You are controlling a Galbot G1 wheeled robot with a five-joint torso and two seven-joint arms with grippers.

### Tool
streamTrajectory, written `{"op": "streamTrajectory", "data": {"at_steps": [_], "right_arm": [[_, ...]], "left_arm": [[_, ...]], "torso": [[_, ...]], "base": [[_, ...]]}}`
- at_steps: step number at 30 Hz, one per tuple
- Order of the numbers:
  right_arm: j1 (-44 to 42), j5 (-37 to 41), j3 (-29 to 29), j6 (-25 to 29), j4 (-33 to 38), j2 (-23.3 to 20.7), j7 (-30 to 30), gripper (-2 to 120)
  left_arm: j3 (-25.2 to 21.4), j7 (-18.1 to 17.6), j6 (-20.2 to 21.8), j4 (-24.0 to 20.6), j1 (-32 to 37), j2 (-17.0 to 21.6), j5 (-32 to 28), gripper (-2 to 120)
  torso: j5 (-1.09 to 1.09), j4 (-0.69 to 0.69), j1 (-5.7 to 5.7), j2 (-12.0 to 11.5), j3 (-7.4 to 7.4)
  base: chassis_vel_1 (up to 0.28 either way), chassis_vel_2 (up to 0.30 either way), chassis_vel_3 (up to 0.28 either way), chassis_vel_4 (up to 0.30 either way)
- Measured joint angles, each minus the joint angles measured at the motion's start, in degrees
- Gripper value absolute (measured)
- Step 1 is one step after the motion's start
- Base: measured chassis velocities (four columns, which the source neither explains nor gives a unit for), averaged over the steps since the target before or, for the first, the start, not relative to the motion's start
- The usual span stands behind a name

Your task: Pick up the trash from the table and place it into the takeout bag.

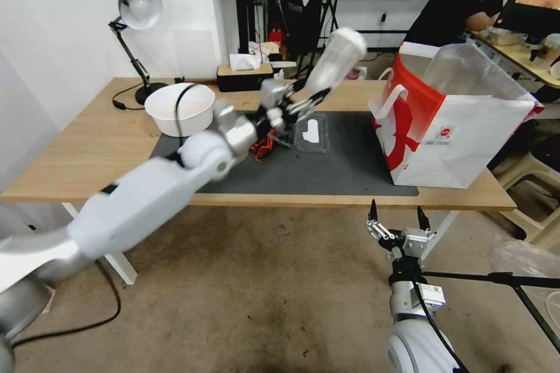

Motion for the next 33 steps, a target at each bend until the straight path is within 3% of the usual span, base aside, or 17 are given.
{"op": "streamTrajectory", "data": {"at_steps": [10,16,24,30,33], "right_arm": [[0.2,0.1,0.2,0.0,-0.1,0.1,0.1,100],[0.2,0.1,0.2,0.0,-0.3,0.3,0.1,100],[0.2,0.1,0.3,0.1,-0.5,0.3,0.2,100],[0.3,0.1,0.1,0.2,-0.7,0.6,0.2,100],[0.3,0.1,0.3,0.3,-0.7,0.7,0.3,100]], "left_arm": [[8.6,0.1,-0.1,8.3,-11.5,-11.1,-2.2,49],[12.1,0.2,-0.1,12.8,-15.5,-15.6,-2.7,48],[14.4,0.7,-0.1,18.7,-18.3,-21.2,-2.9,48],[17.9,1.6,-0.2,27.2,-21.3,-29.1,-2.7,48],[18.0,1.7,-0.2,28.8,-21.6,-30.3,-2.1,48]], "torso": [[0.00,-0.01,0.00,0.0,-0.01],[-0.01,0.00,-0.01,0.0,0.00],[0.00,0.00,-0.01,0.0,-0.01],[0.01,-0.03,-0.01,0.0,-0.01],[0.00,-0.02,-0.01,0.0,-0.01]], "base": [[0.000,0.000,0.000,0.000],[0.000,0.000,0.000,0.000],[0.000,0.000,0.000,0.000],[0.000,0.000,0.000,0.000],[0.000,0.000,0.000,0.000]]}}
